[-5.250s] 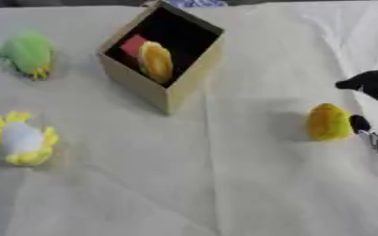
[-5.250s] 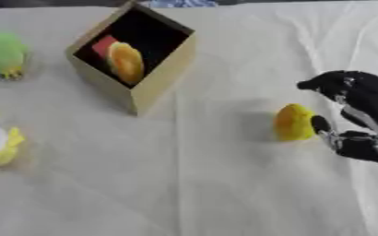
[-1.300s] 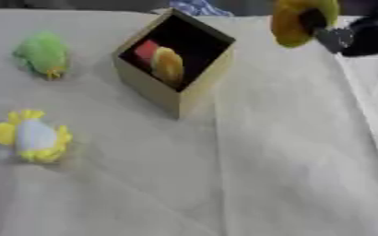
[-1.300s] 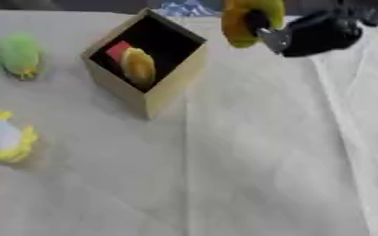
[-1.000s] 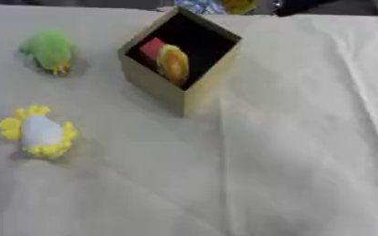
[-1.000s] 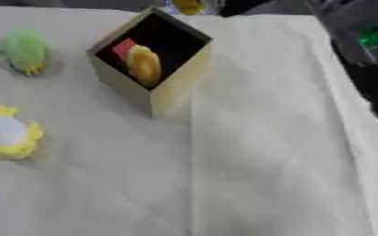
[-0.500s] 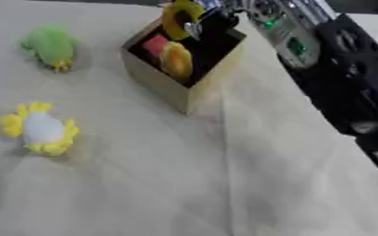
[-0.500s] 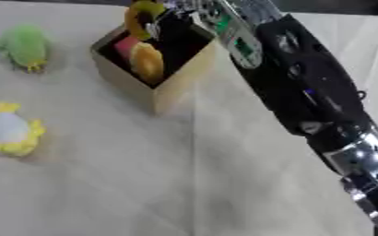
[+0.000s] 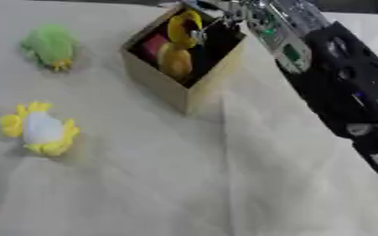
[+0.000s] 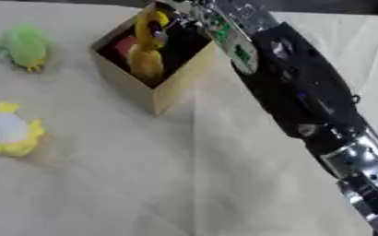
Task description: Pick up objects on the table and place them in the box.
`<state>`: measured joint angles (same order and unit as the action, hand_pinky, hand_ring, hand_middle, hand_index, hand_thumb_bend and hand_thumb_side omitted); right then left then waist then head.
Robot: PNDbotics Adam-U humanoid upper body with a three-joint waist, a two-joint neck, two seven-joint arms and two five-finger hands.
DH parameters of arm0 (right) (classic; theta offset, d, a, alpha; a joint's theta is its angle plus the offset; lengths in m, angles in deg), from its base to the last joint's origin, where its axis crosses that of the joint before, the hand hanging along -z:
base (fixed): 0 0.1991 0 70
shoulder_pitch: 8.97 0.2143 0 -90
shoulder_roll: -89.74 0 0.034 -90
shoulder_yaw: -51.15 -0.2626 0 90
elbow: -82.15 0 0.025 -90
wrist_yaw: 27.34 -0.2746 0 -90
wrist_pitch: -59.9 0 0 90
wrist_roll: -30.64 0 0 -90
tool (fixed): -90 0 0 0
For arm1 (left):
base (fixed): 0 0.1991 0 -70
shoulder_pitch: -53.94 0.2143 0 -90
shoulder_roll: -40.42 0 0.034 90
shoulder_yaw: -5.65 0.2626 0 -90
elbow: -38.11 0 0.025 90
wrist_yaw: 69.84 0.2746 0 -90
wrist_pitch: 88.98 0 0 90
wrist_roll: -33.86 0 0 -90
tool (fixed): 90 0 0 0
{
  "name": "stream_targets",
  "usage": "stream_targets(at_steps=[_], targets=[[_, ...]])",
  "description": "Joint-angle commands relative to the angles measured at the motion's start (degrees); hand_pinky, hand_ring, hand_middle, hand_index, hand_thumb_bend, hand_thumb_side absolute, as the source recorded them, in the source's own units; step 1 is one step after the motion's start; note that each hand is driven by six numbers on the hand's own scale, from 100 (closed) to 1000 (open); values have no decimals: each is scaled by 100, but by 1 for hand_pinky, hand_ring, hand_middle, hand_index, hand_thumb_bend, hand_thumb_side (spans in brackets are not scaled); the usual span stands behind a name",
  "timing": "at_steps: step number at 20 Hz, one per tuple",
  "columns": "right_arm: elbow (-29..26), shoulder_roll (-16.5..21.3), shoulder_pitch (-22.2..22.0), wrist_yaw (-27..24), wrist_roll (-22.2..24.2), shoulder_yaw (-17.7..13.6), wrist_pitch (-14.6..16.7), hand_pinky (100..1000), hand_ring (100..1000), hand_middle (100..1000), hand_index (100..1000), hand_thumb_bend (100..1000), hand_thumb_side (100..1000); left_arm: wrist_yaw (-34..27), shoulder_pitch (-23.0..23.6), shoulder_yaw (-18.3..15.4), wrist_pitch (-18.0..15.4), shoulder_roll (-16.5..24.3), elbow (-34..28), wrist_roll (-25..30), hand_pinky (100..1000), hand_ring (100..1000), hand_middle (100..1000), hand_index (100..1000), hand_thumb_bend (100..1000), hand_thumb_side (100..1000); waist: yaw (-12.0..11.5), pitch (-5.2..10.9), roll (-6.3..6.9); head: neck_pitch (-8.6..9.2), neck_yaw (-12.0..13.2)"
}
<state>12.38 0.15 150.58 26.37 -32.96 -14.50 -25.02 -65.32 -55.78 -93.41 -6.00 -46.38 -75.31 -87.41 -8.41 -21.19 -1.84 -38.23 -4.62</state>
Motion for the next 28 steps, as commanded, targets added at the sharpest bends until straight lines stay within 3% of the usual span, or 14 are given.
stream_targets(at_steps=[1, 5, 9, 11, 14, 19, 20, 24, 25, 26, 28], targets=[[-211, 89, 114, -25, 150, -109, 27, 913, 979, 886, 960, 100, 338, -5, -70, -27, 0, 132, -117, 27, 710, 636, 603, 754, 398, 487, -6, 140, 45, 27, 17], [-263, 116, 100, 91, 284, -157, 0, 916, 990, 898, 963, 100, 336, 1, -64, -25, 8, 124, -117, 34, 710, 636, 603, 754, 399, 484, 11, 169, 62, 6, 36], [-434, 141, 53, -30, 222, -239, -112, 909, 955, 868, 944, 100, 167, 15, -65, -24, 6, 116, -117, 40, 710, 636, 603, 754, 400, 481, 17, 204, 89, -22, 52], [-809, 258, -17, -288, 97, -299, -260, 906, 918, 834, 931, 100, 100, 35, -65, -29, 20, 143, -117, 36, 710, 636, 603, 754, 400, 479, 11, 228, 103, -45, 72], [-1909, 797, -281, -1081, -105, -420, -583, 904, 864, 785, 899, 100, 100, 87, -39, 3, 143, 397, -117, 55, 710, 637, 604, 752, 399, 477, 34, 282, 118, -116, 144], [-4186, 2213, -1443, -2991, -945, -951, -1205, 909, 821, 749, 872, 100, 263, 254, -3, 231, 737, 1430, 48, 254, 716, 642, 607, 751, 385, 476, 116, 379, 145, -244, 323], [-4337, 2443, -1725, -3311, -1174, -1069, -1142, 915, 820, 749, 871, 100, 384, 313, -21, 310, 859, 1725, 140, 338, 723, 648, 612, 755, 393, 474, 137, 402, 155, -274, 348], [-4475, 2900, -2830, -4140, -1942, -1551, -503, 924, 812, 744, 871, 100, 437, 586, -184, 677, 1175, 2875, 587, 905, 744, 667, 623, 778, 430, 488, 235, 474, 197, -362, 407], [-4479, 2928, -3052, -4228, -2103, -1670, -368, 924, 806, 739, 867, 100, 475, 667, -249, 778, 1217, 3124, 714, 1121, 751, 672, 629, 790, 485, 477, 255, 489, 202, -380, 416], [-4481, 2931, -3249, -4278, -2258, -1785, -275, 923, 804, 736, 864, 100, 451, 761, -309, 901, 1238, 3376, 831, 1389, 756, 677, 634, 798, 447, 517, 279, 504, 207, -400, 421], [-4482, 2923, -3602, -4288, -2536, -1976, -158, 922, 797, 728, 858, 100, 467, 1014, -429, 1195, 1191, 3865, 1006, 2098, 779, 698, 659, 822, 473, 548, 322, 532, 215, -444, 432]])
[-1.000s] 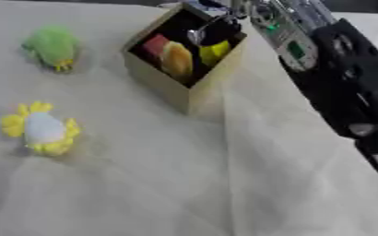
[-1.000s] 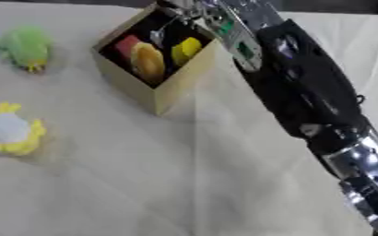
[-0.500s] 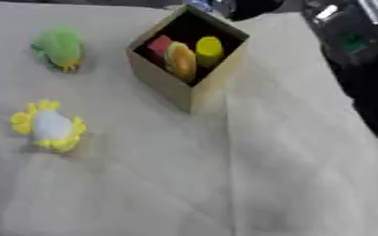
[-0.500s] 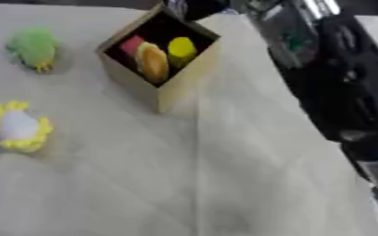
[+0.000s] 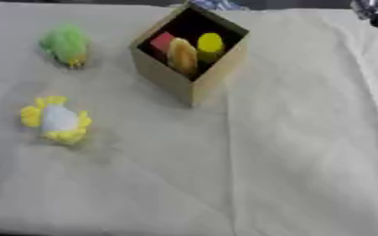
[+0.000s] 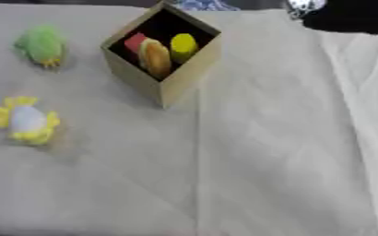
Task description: Pick up objects on the table and place them in the box.
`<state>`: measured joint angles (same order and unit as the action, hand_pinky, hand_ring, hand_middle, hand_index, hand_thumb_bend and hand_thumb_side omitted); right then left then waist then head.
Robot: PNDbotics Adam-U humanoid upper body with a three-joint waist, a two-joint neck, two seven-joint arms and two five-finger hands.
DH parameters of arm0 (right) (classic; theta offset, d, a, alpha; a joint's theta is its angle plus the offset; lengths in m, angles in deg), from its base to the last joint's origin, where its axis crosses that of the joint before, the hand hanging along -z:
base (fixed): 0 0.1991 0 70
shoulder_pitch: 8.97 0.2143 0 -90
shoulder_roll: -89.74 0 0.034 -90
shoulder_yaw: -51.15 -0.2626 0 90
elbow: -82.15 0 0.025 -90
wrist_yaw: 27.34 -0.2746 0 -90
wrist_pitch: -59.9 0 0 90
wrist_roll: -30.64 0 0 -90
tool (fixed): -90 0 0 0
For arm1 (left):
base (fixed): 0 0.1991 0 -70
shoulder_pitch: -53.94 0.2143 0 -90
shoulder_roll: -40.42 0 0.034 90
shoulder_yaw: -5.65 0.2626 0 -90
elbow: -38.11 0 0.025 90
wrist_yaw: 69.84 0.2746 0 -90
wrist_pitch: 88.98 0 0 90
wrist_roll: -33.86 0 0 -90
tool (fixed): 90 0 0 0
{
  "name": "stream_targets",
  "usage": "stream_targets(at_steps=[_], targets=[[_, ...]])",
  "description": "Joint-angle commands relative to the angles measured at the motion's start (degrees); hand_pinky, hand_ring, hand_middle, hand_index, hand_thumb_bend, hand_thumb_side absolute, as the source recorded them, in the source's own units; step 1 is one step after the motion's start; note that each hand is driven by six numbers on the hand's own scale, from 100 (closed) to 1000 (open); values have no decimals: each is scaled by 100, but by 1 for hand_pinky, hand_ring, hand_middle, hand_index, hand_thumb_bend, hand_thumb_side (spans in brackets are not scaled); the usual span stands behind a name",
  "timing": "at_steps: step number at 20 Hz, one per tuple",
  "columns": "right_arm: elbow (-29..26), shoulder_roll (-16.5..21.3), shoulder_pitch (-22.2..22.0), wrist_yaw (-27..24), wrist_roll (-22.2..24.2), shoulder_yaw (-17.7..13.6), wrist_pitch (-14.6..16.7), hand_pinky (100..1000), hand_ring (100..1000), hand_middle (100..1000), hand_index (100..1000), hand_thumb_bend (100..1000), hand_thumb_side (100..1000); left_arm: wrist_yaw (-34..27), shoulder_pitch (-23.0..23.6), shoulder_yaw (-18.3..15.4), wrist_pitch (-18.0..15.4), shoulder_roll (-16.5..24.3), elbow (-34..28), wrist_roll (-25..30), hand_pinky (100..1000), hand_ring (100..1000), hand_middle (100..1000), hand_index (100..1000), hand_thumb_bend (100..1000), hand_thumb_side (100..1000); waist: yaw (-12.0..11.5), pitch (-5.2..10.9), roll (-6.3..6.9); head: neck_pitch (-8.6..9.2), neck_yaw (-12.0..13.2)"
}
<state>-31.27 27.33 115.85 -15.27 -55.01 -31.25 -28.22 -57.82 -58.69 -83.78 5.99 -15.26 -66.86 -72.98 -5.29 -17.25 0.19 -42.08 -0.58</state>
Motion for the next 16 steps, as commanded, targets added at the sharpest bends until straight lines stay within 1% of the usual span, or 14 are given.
stream_targets(at_steps=[1, 2, 4, 6, 9, 12, 16], targets=[[-117, 208, -265, -105, -431, -362, 193, 922, 796, 728, 857, 100, 468, 413, -191, 354, -76, 930, 204, 1046, 781, 700, 662, 825, 476, 551, 22, 148, 15, -76, 27], [-117, 206, -372, -82, -511, -409, 210, 923, 792, 723, 855, 100, 472, 538, -232, 465, -156, 1067, 231, 1429, 802, 731, 699, 855, 515, 555, 35, 155, 18, -90, 21], [-117, 167, -544, -48, -660, -497, 230, 923, 788, 719, 853, 100, 480, 698, -307, 709, -360, 1290, 260, 2312, 814, 749, 717, 859, 537, 554, 63, 168, 19, -102, 9], [-117, 124, -648, -27, -756, -548, 242, 924, 783, 715, 851, 100, 493, 729, -404, 878, -548, 1386, 287, 3072, 834, 774, 737, 875, 563, 549, 75, 174, 16, -100, -6], [-117, 49, -726, -24, -828, -585, 245, 925, 779, 711, 849, 100, 498, 641, -532, 1120, -752, 1446, 316, 3968, 845, 785, 751, 881, 592, 519, 76, 176, 15, -87, -27], [-117, -52, -729, -53, -874, -603, 243, 927, 772, 705, 845, 100, 505, 440, -623, 1327, -847, 1477, 381, 4587, 851, 794, 759, 880, 613, 499, 65, 175, 26, -78, -20], [-117, -176, -683, -107, -870, -584, 235, 929, 767, 700, 843, 100, 511, 121, -751, 1626, -896, 1491, 420, 5090, 851, 798, 761, 881, 631, 460, 59, 155, 58, -73, 21]])
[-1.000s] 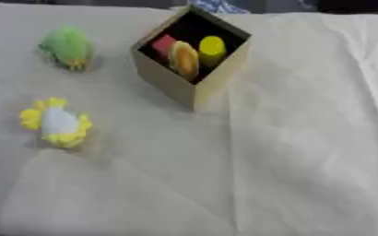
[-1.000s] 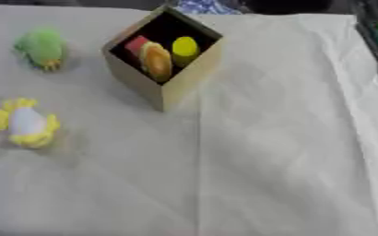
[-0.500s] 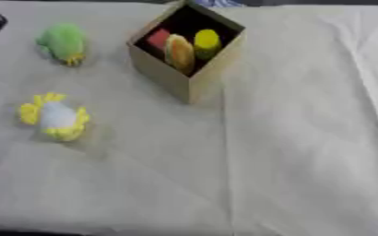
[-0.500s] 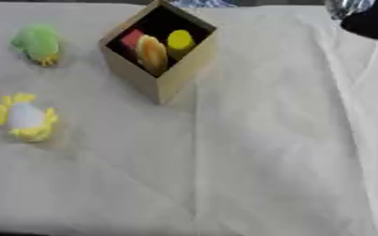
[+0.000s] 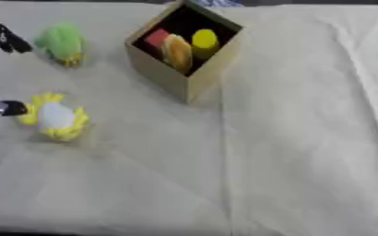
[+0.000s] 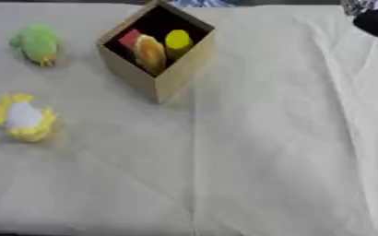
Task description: Pick up objects on the table and place them in the box.
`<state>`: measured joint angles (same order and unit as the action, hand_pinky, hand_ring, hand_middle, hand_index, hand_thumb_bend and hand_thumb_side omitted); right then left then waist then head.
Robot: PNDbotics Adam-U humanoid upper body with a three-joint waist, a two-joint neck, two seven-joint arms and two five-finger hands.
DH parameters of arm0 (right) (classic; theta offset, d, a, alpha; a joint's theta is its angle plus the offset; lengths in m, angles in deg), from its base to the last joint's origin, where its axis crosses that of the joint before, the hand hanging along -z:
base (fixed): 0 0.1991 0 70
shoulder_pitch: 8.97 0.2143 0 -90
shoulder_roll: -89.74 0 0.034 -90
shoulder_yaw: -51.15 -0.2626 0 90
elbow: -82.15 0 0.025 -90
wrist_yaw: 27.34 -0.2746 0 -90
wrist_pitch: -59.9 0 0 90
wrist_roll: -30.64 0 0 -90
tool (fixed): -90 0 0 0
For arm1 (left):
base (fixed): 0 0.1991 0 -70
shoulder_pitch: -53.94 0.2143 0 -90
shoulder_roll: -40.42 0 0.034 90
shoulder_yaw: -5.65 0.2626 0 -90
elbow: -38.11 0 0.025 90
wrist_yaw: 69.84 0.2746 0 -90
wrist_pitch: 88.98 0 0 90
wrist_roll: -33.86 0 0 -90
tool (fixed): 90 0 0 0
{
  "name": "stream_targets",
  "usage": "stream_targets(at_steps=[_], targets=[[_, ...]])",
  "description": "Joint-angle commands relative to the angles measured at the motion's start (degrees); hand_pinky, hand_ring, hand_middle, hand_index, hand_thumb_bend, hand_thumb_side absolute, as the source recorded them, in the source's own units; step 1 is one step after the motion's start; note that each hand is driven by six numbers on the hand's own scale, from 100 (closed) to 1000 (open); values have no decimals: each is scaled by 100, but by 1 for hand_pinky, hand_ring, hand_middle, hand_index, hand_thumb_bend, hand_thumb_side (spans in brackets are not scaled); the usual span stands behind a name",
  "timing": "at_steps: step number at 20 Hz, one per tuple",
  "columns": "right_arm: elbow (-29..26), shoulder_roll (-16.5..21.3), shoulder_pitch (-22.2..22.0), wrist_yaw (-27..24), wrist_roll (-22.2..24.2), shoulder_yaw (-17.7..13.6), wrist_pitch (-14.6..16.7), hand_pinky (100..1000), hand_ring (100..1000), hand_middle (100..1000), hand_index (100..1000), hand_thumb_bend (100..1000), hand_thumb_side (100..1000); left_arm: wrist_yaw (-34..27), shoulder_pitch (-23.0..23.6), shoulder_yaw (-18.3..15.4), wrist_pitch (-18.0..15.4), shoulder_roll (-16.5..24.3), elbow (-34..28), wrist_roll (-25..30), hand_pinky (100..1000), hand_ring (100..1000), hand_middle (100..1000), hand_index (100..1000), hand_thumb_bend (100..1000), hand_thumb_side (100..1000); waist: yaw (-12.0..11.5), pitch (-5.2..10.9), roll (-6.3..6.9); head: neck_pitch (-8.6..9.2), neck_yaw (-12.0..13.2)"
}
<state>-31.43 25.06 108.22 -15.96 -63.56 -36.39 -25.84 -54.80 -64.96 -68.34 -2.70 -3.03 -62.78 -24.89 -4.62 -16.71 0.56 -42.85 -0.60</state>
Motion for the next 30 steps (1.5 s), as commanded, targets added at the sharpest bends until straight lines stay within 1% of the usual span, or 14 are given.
stream_targets(at_steps=[1, 2, 3, 5, 7, 8, 9, 10, 12, 15, 23, 30], targets=[[-102, 36, 99, -49, -5, -59, 4, 929, 766, 699, 842, 100, 511, -254, -172, 144, -27, 254, 36, 368, 851, 798, 761, 880, 633, 453, -9, 97, 28, 6, 33], [-102, 28, 113, -58, 6, -50, 10, 928, 764, 698, 842, 100, 505, -298, -225, 192, -16, 239, 72, 437, 851, 799, 763, 879, 634, 424, -9, 94, 33, 7, 41], [-102, 20, 130, -64, 18, -40, 20, 927, 763, 696, 841, 100, 511, -319, -286, 245, -8, 215, 117, 498, 851, 800, 766, 881, 648, 414, -2, 88, 37, 11, 56], [-102, -1, 151, -70, 43, -25, 38, 928, 762, 695, 840, 100, 513, -291, -426, 351, -16, 141, 226, 588, 852, 803, 771, 880, 671, 329, 17, 75, 42, 18, 83], [-102, -26, 158, -70, 70, -21, 51, 929, 760, 694, 838, 100, 514, -161, -577, 460, -54, 45, 351, 640, 855, 807, 773, 878, 703, 261, 39, 60, 45, 30, 114], [-102, -35, 157, -69, 80, -22, 54, 929, 760, 694, 838, 100, 514, -80, -642, 510, -87, -5, 414, 649, 855, 807, 773, 878, 703, 261, 45, 55, 45, 35, 123], [-102, -47, 155, -68, 90, -24, 57, 929, 759, 692, 835, 100, 515, -7, -706, 565, -119, -64, 488, 644, 852, 806, 771, 871, 710, 183, 55, 46, 45, 46, 141], [-102, -58, 153, -67, 99, -27, 60, 929, 757, 691, 834, 100, 515, 76, -769, 619, -153, -119, 561, 629, 852, 806, 770, 869, 716, 145, 63, 39, 45, 57, 154], [-102, -78, 146, -67, 108, -34, 65, 930, 756, 690, 832, 100, 516, 277, -880, 732, -231, -228, 712, 605, 847, 800, 765, 864, 705, 109, 77, 26, 42, 78, 173], [-102, -108, 138, -70, 116, -41, 67, 930, 754, 689, 830, 100, 516, 535, -1032, 873, -306, -399, 986, 597, 839, 793, 756, 853, 675, 100, 94, 11, 34, 105, 187], [-102, -203, 171, -104, 112, -50, 65, 932, 750, 685, 828, 100, 520, 823, -1352, 1113, -554, -829, 1623, 572, 822, 774, 724, 820, 594, 100, 125, -38, -7, 172, 178], [-102, -281, 177, -155, 53, -70, 82, 933, 744, 679, 825, 100, 524, 1242, -1565, 1266, -780, -1204, 2250, 705, 819, 774, 726, 814, 578, 100, 176, -63, -36, 207, 204]])
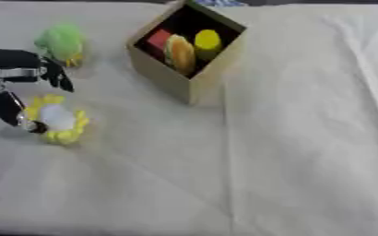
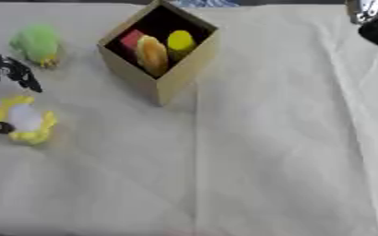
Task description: Pick up objects on the table and place them in the box.
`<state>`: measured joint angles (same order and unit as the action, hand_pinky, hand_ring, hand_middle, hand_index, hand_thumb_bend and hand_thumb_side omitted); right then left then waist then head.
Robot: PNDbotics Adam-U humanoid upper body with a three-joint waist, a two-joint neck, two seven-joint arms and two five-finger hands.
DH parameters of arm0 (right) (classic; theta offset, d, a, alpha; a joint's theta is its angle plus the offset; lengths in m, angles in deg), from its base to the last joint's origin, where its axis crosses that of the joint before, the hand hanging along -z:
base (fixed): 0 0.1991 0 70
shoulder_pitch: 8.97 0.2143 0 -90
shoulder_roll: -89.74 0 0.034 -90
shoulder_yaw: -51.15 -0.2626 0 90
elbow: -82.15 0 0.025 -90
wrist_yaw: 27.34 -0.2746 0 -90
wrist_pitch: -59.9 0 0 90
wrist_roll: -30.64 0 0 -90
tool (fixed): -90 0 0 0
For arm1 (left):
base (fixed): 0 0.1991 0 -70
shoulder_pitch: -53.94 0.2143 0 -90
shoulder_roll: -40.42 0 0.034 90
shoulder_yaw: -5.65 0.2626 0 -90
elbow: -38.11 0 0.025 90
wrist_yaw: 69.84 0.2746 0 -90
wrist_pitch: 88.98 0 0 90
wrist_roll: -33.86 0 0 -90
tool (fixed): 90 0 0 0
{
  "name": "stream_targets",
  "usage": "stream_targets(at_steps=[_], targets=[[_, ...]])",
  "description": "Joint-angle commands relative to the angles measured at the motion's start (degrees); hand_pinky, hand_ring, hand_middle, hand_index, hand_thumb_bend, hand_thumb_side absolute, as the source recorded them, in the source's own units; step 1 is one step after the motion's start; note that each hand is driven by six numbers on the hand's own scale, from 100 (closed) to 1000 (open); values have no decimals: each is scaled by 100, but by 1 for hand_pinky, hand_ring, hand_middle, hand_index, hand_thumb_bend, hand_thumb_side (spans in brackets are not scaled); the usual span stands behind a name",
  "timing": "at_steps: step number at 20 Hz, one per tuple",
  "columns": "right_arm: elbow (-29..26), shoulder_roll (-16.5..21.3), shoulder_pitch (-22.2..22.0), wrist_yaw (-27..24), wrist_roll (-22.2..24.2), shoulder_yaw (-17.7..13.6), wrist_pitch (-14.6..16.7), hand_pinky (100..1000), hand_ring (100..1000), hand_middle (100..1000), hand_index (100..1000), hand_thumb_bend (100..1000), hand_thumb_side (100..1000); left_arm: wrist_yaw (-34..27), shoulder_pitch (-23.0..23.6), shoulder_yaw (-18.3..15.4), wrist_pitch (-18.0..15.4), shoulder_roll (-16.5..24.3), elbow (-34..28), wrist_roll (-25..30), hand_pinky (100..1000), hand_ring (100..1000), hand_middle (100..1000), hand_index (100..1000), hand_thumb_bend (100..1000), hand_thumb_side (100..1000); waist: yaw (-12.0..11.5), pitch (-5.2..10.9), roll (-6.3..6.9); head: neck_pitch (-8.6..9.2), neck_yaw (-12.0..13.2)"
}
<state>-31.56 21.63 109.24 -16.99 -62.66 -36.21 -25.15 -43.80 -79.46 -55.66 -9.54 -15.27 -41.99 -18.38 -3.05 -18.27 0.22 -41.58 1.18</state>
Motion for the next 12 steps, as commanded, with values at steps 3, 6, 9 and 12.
stream_targets(at_steps=[3, 6, 9, 12], targets=[[-89, 36, 67, -64, -67, -105, 15, 934, 743, 677, 825, 100, 526, 218, -160, 36, -217, -91, 391, 206, 811, 767, 719, 804, 544, 100, 34, 88, -7, 85, 33], [-89, 17, 63, -76, -89, -110, 15, 934, 741, 675, 820, 100, 527, 218, -197, 79, -321, -174, 556, 487, 810, 768, 719, 804, 540, 100, 40, 82, -11, 86, 43], [-89, 5, 51, -86, -113, -116, 13, 936, 739, 673, 816, 100, 529, 183, -234, 89, -390, -228, 662, 766, 799, 756, 704, 785, 541, 100, 46, 76, -12, 92, 52], [-89, -28, 30, -98, -144, -133, 1, 937, 738, 671, 815, 100, 528, 161, -252, 61, -436, -245, 677, 832, 774, 716, 645, 712, 497, 116, 48, 68, -10, 91, 60]])
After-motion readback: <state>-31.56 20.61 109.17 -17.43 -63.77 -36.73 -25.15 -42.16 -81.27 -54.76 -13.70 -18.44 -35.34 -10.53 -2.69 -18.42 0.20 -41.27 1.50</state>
